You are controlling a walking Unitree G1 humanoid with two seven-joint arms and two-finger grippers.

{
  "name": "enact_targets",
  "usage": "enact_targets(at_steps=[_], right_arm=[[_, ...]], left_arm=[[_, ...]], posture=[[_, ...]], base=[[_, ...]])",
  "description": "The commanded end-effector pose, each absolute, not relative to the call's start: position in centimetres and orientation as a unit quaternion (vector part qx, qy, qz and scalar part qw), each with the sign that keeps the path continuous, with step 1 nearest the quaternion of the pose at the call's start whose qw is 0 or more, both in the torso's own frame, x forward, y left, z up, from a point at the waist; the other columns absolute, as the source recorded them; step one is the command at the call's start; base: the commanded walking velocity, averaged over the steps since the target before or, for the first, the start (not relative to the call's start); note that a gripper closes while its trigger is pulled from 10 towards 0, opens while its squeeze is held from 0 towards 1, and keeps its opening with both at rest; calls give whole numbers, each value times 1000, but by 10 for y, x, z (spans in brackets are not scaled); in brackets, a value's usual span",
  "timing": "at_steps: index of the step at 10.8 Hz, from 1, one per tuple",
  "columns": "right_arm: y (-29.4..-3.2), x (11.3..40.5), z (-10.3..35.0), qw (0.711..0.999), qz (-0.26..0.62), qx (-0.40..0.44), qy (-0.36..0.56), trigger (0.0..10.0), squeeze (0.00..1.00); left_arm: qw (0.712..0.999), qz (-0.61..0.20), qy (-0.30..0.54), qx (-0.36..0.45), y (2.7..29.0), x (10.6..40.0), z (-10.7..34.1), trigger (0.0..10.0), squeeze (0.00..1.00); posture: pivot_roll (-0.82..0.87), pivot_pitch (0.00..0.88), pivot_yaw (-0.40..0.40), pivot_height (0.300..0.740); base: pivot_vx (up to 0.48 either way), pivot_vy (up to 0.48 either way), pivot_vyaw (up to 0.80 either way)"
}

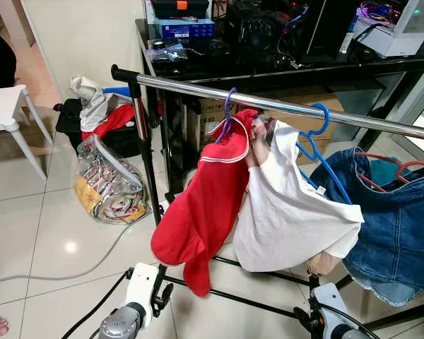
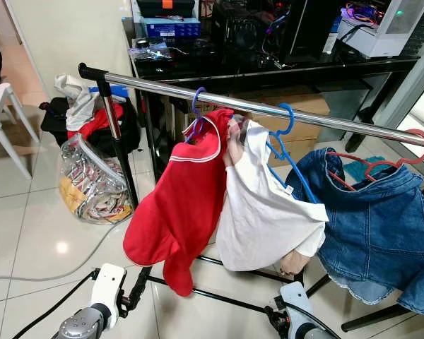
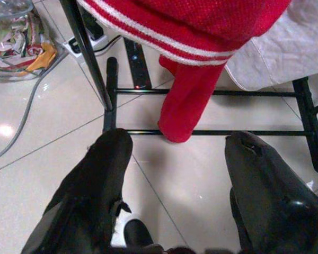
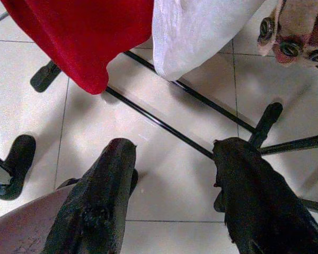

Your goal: Hang hanger

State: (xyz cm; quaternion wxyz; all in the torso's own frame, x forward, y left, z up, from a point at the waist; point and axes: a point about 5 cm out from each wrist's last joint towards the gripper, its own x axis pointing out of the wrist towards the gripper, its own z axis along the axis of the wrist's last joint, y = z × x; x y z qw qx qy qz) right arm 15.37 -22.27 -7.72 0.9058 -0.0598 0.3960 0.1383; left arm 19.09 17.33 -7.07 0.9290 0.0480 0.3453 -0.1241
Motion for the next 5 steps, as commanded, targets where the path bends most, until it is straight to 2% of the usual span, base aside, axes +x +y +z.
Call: enact_targets(at_steps=[1, 5], right_arm=[[-226, 158, -75, 908, 134, -63, 391, 10000, 0], [-225, 156, -76, 908, 135, -59, 391, 10000, 0]], left_arm=[[927, -121, 351, 49, 174, 189, -72, 10000, 0], [927, -118, 353, 50, 176, 187, -73, 10000, 0]], posture=[[22, 0, -61, 740], [44, 0, -62, 740]], base=[[0, 0, 0], [0, 0, 0]])
